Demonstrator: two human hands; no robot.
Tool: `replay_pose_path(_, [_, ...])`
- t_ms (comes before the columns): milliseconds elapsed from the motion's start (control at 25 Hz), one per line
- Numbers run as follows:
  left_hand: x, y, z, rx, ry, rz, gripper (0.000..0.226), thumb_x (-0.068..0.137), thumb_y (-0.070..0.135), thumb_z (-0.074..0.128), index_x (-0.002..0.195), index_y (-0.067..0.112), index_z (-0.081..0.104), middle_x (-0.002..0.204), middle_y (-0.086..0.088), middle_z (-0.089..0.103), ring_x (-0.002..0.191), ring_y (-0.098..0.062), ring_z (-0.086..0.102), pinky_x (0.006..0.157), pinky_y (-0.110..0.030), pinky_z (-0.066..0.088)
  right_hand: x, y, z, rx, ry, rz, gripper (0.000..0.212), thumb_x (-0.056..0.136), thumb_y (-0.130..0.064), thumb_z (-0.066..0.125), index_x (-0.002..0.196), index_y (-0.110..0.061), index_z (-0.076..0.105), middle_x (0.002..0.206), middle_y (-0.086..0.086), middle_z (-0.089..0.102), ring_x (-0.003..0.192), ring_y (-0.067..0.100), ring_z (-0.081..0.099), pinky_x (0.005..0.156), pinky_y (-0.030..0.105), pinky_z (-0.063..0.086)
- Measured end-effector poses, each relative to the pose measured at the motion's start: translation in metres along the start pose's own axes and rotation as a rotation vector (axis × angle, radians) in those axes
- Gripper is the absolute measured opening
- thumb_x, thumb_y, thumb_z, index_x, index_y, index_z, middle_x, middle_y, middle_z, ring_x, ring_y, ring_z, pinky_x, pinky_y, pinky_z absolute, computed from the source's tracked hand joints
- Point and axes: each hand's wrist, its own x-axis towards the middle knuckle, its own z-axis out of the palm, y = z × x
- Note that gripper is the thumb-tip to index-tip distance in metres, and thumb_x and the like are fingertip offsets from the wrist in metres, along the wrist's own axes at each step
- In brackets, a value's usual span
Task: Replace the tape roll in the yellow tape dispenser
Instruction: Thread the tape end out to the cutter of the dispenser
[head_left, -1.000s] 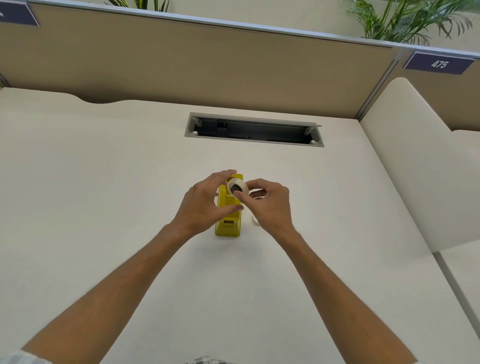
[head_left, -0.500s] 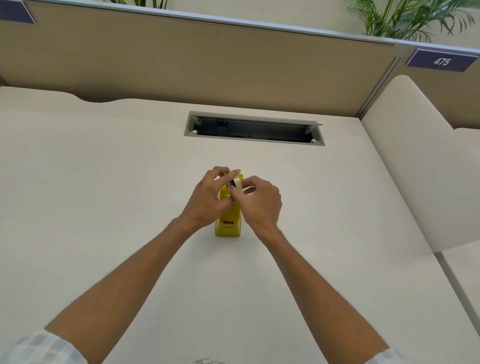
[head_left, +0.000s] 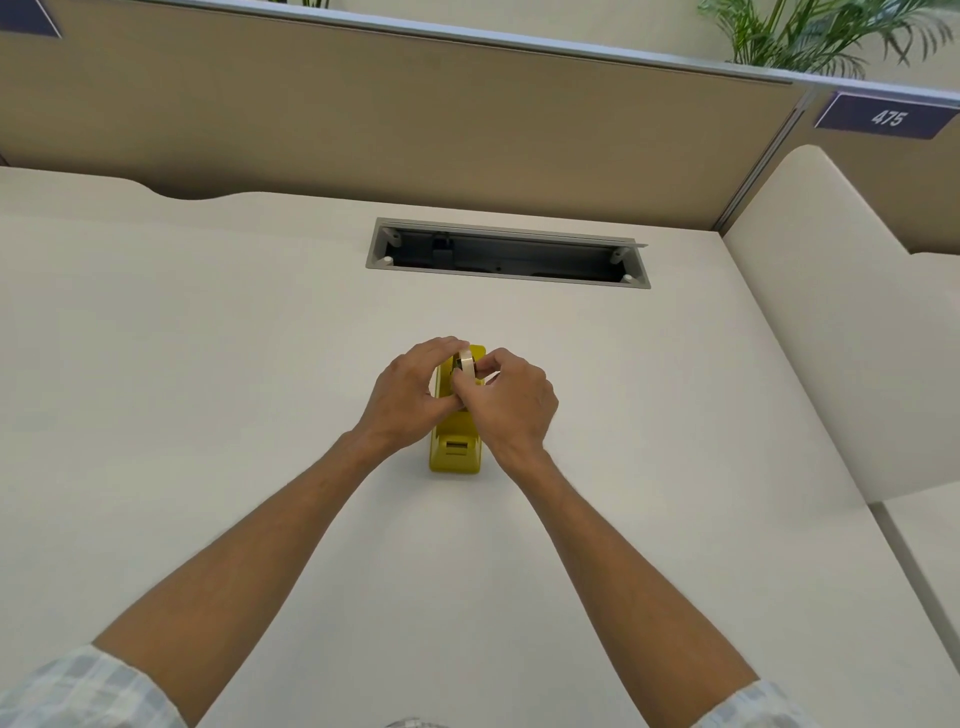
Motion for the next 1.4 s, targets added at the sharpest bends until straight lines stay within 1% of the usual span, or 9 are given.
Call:
replay_pose_path(240, [-0.001, -0.002, -0.004, -0.024, -0.015, 0.031, 0.052, 0.077, 0.028, 0.073, 0.126, 0.02, 0.059, 0.129, 0.002, 0.063, 0.121, -0.017, 0.056, 0.095, -0.033, 0.048, -0.001, -0.003, 0.004, -0.046, -0.01, 0.002, 0.021, 0.073, -0.048, 0.062, 0.075, -0.027, 0.064, 0.072, -0.012, 0.068, 0.067, 0.014, 0.061, 0.058, 0.026, 0.04])
replay_pose_path(360, [-0.002, -0.004, -0.002, -0.05, -0.029, 0.011, 0.05, 0.077, 0.021, 0.073, 0.125, 0.02, 0.06, 0.127, 0.003, 0.064, 0.117, -0.015, 0.058, 0.095, -0.033, 0.05, -0.002, -0.003, 0.006, -0.074, -0.023, 0.021, 0.019, 0.073, -0.045, 0.062, 0.072, -0.026, 0.061, 0.07, -0.01, 0.066, 0.065, 0.016, 0.06, 0.056, 0.026, 0.038])
replay_pose_path(560, [0.002, -0.005, -0.003, -0.075, -0.009, 0.008, 0.046, 0.074, 0.02, 0.072, 0.119, 0.02, 0.062, 0.12, 0.005, 0.066, 0.11, -0.011, 0.059, 0.091, -0.035, 0.053, 0.0, -0.005, 0.008, -0.084, -0.031, 0.051, 0.019, 0.073, -0.043, 0.061, 0.069, -0.025, 0.062, 0.067, -0.009, 0.065, 0.065, 0.017, 0.06, 0.059, 0.029, 0.046])
replay_pose_path(800, [0.003, -0.005, -0.006, -0.085, -0.042, 0.022, 0.039, 0.074, 0.023, 0.07, 0.113, 0.022, 0.064, 0.11, 0.011, 0.064, 0.099, -0.01, 0.06, 0.08, -0.037, 0.055, 0.001, -0.007, 0.007, -0.082, -0.072, 0.046, 0.02, 0.067, -0.043, 0.063, 0.064, -0.023, 0.061, 0.061, -0.008, 0.062, 0.06, 0.019, 0.058, 0.056, 0.028, 0.043])
replay_pose_path(1040, [0.004, -0.008, -0.004, -0.078, -0.071, -0.012, 0.037, 0.076, 0.02, 0.069, 0.112, 0.025, 0.065, 0.112, 0.011, 0.062, 0.1, -0.01, 0.058, 0.081, -0.038, 0.054, 0.001, -0.005, 0.011, -0.101, -0.078, 0.06, 0.019, 0.068, -0.04, 0.061, 0.063, -0.022, 0.061, 0.058, -0.008, 0.057, 0.058, 0.019, 0.055, 0.053, 0.027, 0.036])
replay_pose_path(1240, [0.009, -0.009, -0.002, -0.097, -0.086, -0.005, 0.036, 0.074, 0.012, 0.07, 0.108, 0.024, 0.066, 0.107, 0.008, 0.062, 0.1, -0.011, 0.057, 0.083, -0.037, 0.053, 0.006, -0.005, 0.013, -0.137, -0.061, 0.059, 0.023, 0.068, -0.041, 0.061, 0.062, -0.019, 0.062, 0.055, -0.006, 0.057, 0.054, 0.019, 0.052, 0.049, 0.025, 0.031])
replay_pose_path(1400, [0.011, -0.014, 0.0, -0.07, -0.09, -0.051, 0.041, 0.073, 0.011, 0.073, 0.112, 0.022, 0.067, 0.115, 0.005, 0.064, 0.114, -0.011, 0.053, 0.091, -0.035, 0.05, 0.008, -0.007, 0.015, -0.186, -0.067, 0.04, 0.025, 0.07, -0.041, 0.06, 0.061, -0.018, 0.06, 0.055, -0.005, 0.056, 0.052, 0.019, 0.051, 0.046, 0.024, 0.027])
